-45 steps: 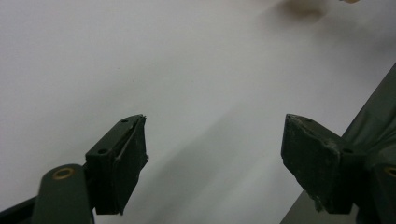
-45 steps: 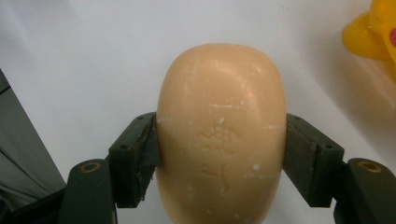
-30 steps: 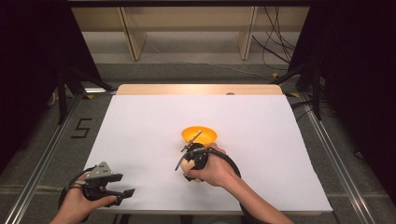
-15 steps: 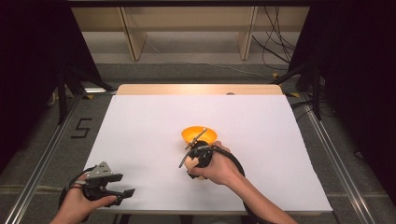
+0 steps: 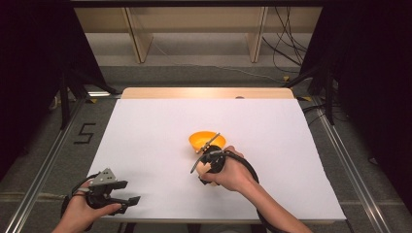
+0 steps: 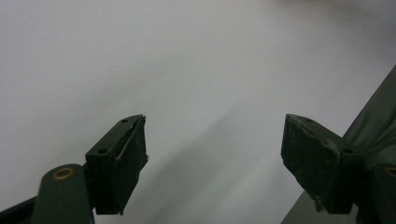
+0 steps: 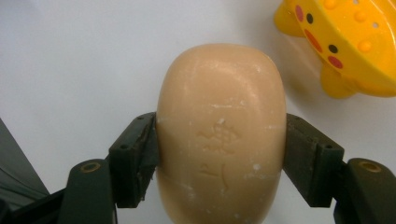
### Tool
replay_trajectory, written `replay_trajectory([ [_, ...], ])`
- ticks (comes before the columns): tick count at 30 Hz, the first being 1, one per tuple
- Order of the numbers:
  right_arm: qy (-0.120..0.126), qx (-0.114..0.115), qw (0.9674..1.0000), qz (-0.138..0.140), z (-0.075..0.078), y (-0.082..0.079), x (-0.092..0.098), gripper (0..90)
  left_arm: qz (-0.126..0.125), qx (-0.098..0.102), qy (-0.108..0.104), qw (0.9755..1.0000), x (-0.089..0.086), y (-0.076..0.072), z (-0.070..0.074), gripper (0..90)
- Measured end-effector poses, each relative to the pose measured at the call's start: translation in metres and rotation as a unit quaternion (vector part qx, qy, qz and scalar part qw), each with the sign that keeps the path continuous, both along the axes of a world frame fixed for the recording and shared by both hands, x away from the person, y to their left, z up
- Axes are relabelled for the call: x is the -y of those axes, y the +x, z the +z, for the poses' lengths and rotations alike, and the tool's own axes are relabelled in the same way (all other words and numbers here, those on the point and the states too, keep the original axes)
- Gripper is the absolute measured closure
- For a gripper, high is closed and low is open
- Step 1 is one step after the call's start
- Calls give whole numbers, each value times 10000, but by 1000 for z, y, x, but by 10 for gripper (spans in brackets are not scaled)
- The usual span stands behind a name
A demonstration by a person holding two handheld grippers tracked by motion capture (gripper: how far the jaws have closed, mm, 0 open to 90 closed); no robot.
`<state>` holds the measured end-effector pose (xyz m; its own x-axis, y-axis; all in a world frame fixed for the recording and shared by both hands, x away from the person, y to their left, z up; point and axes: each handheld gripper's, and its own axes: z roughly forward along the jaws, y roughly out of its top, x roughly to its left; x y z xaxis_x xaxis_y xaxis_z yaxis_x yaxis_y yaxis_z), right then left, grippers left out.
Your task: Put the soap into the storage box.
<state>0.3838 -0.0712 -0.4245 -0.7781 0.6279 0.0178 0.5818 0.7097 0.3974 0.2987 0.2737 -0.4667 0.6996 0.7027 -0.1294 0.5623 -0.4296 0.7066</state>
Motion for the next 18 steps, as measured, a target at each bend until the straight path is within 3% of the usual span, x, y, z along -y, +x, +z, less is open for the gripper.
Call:
replay_trajectory([
  [9, -107, 43, 9999, -76, 2, 3, 9, 335, -3, -26, 9, 10000, 0, 0, 0, 221],
  [10, -95, -6, 9998, -182, 2, 2, 9, 335, -4, -26, 11, 10000, 0, 0, 0, 220],
  [13, -157, 43, 9998, -84, 3, 4, 11, 335, -2, -23, 10, 10000, 0, 0, 0, 220],
  [18, -25, 4, 9998, -208, 4, 3, 13, 335, -5, -26, 9, 10000, 0, 0, 0, 221],
])
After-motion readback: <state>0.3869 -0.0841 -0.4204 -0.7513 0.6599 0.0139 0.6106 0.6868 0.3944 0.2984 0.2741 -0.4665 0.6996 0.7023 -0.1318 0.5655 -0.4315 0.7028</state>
